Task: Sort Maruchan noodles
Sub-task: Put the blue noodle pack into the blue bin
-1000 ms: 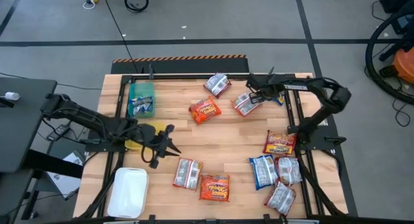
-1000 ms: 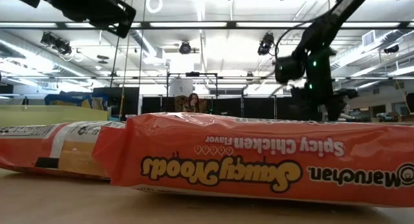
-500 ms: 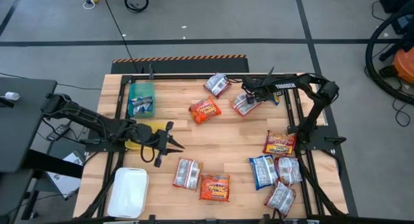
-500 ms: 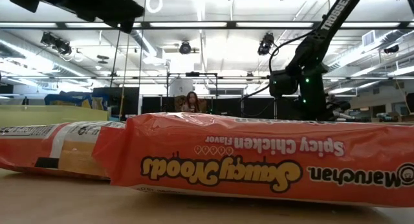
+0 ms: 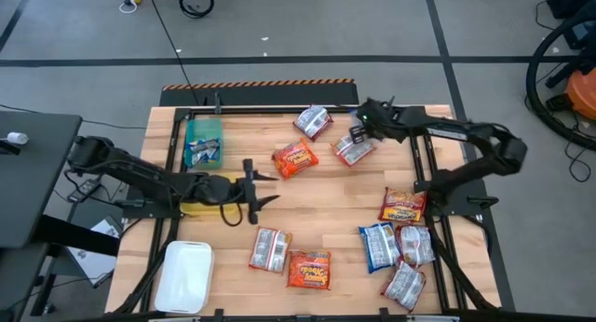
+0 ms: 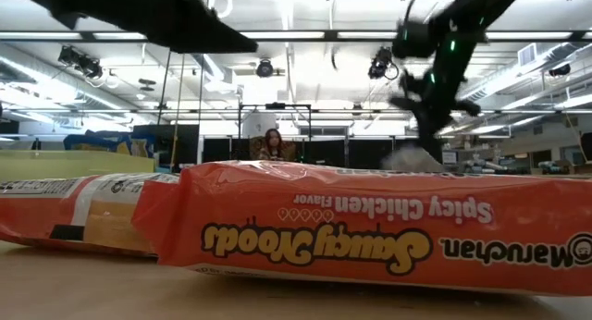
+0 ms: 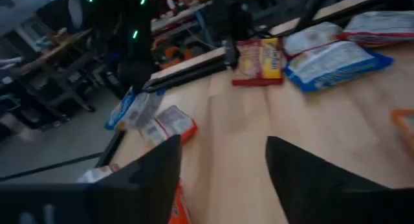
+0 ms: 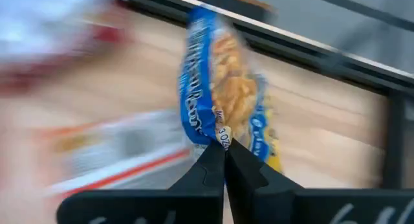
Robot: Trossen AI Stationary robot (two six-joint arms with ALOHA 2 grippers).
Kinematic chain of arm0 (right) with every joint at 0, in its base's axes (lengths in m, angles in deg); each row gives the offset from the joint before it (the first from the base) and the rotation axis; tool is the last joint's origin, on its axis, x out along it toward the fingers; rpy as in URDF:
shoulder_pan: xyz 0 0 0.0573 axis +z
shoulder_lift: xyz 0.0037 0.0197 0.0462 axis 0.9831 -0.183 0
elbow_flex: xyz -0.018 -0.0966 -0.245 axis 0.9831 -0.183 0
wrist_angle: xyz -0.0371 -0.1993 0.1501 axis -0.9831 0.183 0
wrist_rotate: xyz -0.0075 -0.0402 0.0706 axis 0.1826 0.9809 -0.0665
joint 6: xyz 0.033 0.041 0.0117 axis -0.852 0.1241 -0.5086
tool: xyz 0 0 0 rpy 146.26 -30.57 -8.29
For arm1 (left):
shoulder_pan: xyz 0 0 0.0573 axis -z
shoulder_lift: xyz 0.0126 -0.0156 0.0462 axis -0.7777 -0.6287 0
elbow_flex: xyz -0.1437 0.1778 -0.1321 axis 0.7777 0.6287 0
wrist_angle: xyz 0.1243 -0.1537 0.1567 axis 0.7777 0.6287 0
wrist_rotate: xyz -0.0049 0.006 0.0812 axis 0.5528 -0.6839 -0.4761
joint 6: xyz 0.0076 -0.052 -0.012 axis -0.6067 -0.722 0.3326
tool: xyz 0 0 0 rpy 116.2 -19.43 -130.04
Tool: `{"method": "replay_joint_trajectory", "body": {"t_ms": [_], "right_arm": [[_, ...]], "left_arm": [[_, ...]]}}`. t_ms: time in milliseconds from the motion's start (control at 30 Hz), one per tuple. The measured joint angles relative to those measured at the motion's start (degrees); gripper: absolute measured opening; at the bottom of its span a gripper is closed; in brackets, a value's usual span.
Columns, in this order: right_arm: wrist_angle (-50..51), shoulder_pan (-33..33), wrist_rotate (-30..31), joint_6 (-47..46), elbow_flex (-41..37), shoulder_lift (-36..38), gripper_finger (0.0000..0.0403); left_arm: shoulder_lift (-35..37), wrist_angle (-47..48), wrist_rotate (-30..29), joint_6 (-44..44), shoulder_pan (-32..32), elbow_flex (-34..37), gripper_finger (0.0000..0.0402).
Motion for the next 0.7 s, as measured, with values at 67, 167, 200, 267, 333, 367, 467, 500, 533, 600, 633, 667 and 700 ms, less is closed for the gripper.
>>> {"method": "replay_joint_trajectory", "body": {"t_ms": [67,167,200,267,333,367,467,500,533,600,633,667,700], "right_arm": [[-2.2,4.14,-2.55,0.07,0.63,2.37,0.0008],[-7.13,10.71,-6.49,0.07,0.94,4.69,0.0005],[-8.98,12.83,-7.38,0.07,0.96,5.15,0.0005],[-12.27,16.91,-8.41,0.07,1.0,5.42,0.0005],[-14.98,20.58,-8.58,0.05,1.0,4.9,0.0005],[-16.31,22.25,-8.76,0.05,1.0,4.35,0.0005],[-18.98,27.22,-9.02,0.06,1.0,2.27,0.0005],[-19.86,28.81,-8.94,0.07,1.0,1.54,0.0005],[-20.47,30.29,-8.63,0.05,1.0,0.85,0.0005],[-21.94,32.94,-7.91,0.06,1.0,-0.55,0.0005],[-22.28,33.99,-7.82,0.04,1.0,-1.08,0.0005],[-22.66,34.94,-7.68,-0.11,1.0,-1.67,0.0005],[-23.5,35.67,-7.67,-0.4,1.0,-2.17,0.0005]], "left_arm": [[-2.26,-0.06,1.89,-2.74,-1.14,-1.76,0.0256],[-5.73,0.08,5.7,-3.81,-2.48,-4.99,0.0282],[-6.84,0.59,5.68,-3.29,-2.68,-6.33,0.0288],[-9.21,1.96,4.81,-1.97,-2.97,-9.52,0.0299],[-11.6,4.29,3.74,-0.82,-3.38,-13.25,0.0305],[-12.86,5.51,3.35,-0.42,-3.57,-15.09,0.0307],[-16.75,9.76,3.14,-0.21,-4.32,-20.41,0.0309],[-18.05,11.01,3.18,-0.17,-4.56,-21.98,0.0309],[-19.09,12.29,3.19,-0.1,-4.81,-23.06,0.0309],[-21.31,13.22,3.84,-0.2,-5.33,-24.61,0.0309],[-22.3,13.36,4.56,-0.58,-5.58,-24.91,0.0309],[-23.28,13.47,5.52,-0.57,-5.87,-25.13,0.0309],[-24.22,13.45,6.28,-0.17,-6.1,-25.26,0.0309]]}}
